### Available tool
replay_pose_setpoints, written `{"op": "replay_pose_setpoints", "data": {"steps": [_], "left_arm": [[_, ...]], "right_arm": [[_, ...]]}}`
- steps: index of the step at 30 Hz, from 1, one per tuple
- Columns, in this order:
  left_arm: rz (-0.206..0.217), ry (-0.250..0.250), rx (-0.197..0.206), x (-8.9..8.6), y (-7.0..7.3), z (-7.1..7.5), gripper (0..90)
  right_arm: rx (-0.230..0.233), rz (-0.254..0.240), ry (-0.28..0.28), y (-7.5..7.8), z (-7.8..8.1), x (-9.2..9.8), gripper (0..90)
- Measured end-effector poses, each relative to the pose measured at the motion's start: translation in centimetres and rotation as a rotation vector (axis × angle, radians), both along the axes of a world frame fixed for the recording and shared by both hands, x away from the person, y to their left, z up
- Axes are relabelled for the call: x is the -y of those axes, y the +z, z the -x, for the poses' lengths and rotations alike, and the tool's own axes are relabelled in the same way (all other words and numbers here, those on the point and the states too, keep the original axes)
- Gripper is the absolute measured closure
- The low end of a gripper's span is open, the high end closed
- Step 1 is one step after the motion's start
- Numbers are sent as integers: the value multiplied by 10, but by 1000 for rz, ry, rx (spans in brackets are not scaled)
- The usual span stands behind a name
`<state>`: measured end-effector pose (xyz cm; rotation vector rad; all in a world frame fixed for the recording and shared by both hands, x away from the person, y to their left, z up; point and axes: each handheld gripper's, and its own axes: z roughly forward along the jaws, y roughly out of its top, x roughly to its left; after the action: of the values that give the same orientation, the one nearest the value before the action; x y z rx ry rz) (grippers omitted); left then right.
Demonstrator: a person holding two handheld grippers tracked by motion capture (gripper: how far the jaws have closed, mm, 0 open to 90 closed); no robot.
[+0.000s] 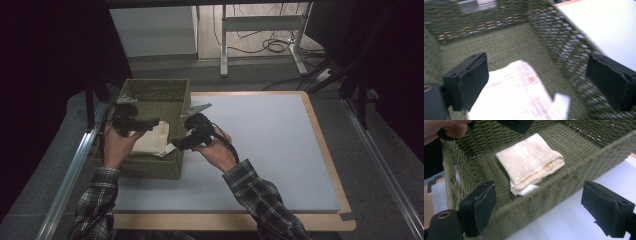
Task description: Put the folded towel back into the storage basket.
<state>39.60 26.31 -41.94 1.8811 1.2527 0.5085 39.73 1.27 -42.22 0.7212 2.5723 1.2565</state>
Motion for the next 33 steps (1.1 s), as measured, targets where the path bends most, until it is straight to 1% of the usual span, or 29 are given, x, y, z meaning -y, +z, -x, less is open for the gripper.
{"op": "replay_pose_setpoints", "data": {"steps": [2,4,5,10,14,16,18,22,25,29,33], "left_arm": [[1,-41,15,10,2,8,34],[-15,-70,30,21,4,15,30],[-16,-89,40,26,5,19,29],[-12,-150,81,56,9,39,25],[-6,-205,115,79,4,55,21],[-14,-223,134,90,0,63,15],[-9,-240,151,100,-3,69,15],[-2,-272,170,116,-9,80,14],[15,-294,172,128,-14,87,14],[43,-328,174,144,-22,99,10],[46,-360,173,161,-34,111,10]], "right_arm": [[4,-2,-3,0,2,10,114],[9,-1,-5,-1,5,21,106],[16,0,-11,-2,6,27,103],[29,-19,-30,-4,14,59,97],[37,-19,-62,-8,21,89,94],[40,-20,-74,-10,25,105,92],[45,-17,-93,-12,29,120,91],[50,-23,-126,-17,36,148,91],[53,-23,-149,-21,43,167,91],[57,-10,-176,-27,51,188,91],[49,-18,-198,-33,60,206,91]]}}
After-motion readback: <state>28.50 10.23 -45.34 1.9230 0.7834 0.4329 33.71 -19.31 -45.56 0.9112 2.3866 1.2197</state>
